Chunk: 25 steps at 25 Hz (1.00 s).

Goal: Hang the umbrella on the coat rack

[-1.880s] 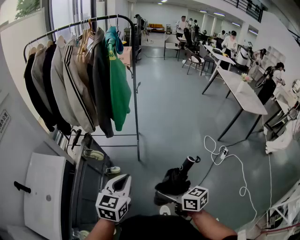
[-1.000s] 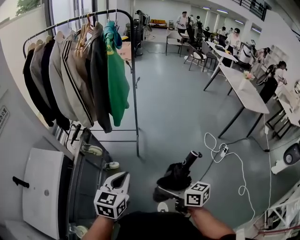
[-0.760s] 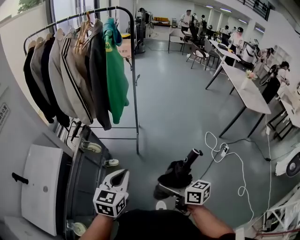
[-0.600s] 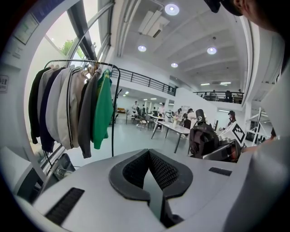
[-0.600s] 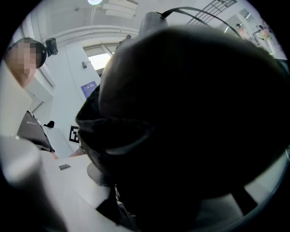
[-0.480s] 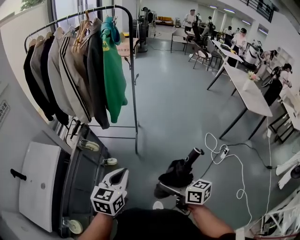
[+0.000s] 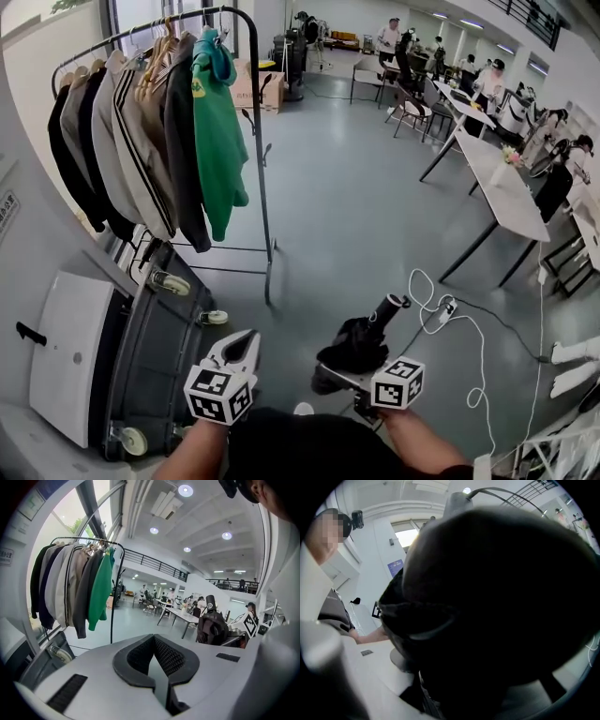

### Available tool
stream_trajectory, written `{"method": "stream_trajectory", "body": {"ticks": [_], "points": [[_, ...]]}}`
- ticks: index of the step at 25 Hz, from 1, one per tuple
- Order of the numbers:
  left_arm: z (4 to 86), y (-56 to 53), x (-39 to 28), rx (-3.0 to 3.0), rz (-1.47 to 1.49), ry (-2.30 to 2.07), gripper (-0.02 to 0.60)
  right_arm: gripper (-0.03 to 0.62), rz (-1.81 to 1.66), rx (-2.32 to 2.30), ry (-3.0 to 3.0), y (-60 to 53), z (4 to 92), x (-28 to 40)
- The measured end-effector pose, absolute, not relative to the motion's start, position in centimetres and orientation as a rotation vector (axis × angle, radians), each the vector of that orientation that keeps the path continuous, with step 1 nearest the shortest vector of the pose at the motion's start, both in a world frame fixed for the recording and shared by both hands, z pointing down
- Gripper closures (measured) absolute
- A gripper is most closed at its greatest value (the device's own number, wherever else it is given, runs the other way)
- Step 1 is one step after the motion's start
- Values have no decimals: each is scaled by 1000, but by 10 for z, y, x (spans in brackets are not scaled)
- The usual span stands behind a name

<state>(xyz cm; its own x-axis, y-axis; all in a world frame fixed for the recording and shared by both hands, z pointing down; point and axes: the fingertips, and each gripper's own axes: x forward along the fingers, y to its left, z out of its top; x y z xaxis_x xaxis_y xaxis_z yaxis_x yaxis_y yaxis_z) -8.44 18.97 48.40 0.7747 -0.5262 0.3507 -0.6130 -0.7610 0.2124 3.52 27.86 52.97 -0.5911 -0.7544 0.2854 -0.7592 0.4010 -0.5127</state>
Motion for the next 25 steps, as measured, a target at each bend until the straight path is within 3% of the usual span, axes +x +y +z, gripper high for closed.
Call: {"method": "stream_trajectory", "body": {"ticks": [8,25], "points": [[487,198,-54,2643,419,-886,566,342,982,1432,-2601,282,535,83],[487,127,-18,2673,423,-865,566,342,1030,1440,-2597,229,544,87]]}}
